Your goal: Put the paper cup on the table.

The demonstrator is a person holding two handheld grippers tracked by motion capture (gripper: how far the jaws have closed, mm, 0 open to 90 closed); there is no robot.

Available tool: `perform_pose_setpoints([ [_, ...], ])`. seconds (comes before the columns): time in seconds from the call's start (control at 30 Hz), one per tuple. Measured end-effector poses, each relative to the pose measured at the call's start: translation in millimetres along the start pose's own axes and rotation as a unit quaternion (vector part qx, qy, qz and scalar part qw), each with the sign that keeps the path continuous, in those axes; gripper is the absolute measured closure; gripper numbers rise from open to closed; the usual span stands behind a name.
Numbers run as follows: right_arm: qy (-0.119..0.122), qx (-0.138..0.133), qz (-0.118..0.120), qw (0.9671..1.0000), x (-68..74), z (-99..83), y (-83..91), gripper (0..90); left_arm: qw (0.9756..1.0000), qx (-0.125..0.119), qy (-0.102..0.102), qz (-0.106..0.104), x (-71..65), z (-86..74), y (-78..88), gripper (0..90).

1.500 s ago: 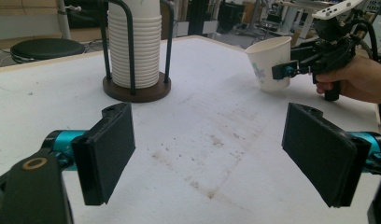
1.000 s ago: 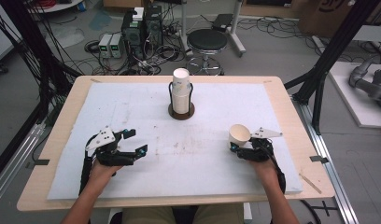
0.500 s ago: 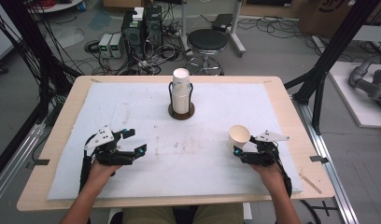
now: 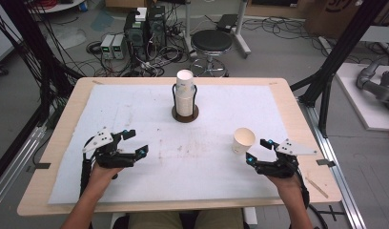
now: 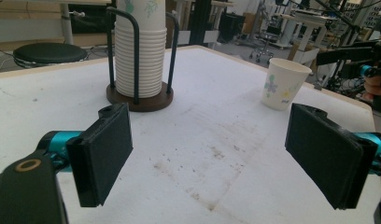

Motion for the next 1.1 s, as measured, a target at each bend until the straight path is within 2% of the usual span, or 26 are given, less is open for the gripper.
perform_pose_setpoints([
  [0.13,0.006,-0.002,0.011,0.9999,4.2,5.0,0.9,20.2,1.0,0.002,-0.002,-0.001,-0.9,-0.8,1.4,14.9],
  [0.47,0.021,0.0,0.016,0.9997,11.1,10.3,-0.9,20.3,1.0,0.0,-0.006,-0.001,-4.1,-0.7,8.2,15.2],
  [1.1,0.022,-0.004,0.018,0.9996,12.1,12.2,-0.4,20.2,1.0,0.0,-0.008,0.001,-6.7,-1.3,9.4,15.3],
])
Point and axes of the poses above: each handheld gripper's, and its own axes: y roughly backward along the jaws, z roughly out of its top, x roughly to its left, the point moved 4 cm from there along -y, roughly forward along the jaws, and after that the axes turned 2 degrees about -y, right-handed, at the moved point
